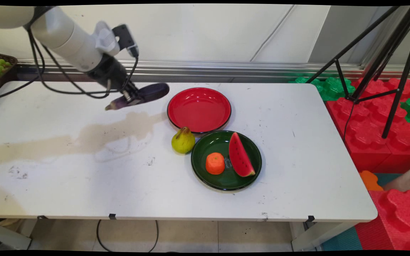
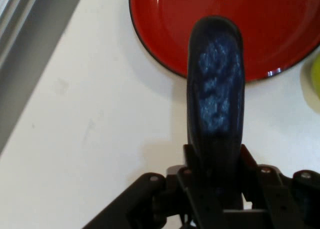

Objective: Place the picked object on the table

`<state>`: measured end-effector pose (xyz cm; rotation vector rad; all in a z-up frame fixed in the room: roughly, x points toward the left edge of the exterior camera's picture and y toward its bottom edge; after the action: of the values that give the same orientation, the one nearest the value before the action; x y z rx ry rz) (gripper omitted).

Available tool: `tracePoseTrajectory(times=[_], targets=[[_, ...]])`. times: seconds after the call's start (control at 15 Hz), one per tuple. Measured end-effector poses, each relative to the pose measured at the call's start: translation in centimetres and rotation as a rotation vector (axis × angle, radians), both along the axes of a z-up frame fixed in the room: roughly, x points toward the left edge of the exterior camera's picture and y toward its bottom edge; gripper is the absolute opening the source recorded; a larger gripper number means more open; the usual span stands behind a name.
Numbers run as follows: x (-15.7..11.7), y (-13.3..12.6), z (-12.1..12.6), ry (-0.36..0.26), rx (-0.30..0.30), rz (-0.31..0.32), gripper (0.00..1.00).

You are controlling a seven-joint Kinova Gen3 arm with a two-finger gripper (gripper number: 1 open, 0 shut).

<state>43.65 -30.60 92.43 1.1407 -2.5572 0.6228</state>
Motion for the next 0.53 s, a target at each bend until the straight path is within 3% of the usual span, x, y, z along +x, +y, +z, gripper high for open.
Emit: tracePoseTrajectory(times=[0.53], targets=[[0.3,1.4,-4.7,-0.052,0.089,0.011,0.0]])
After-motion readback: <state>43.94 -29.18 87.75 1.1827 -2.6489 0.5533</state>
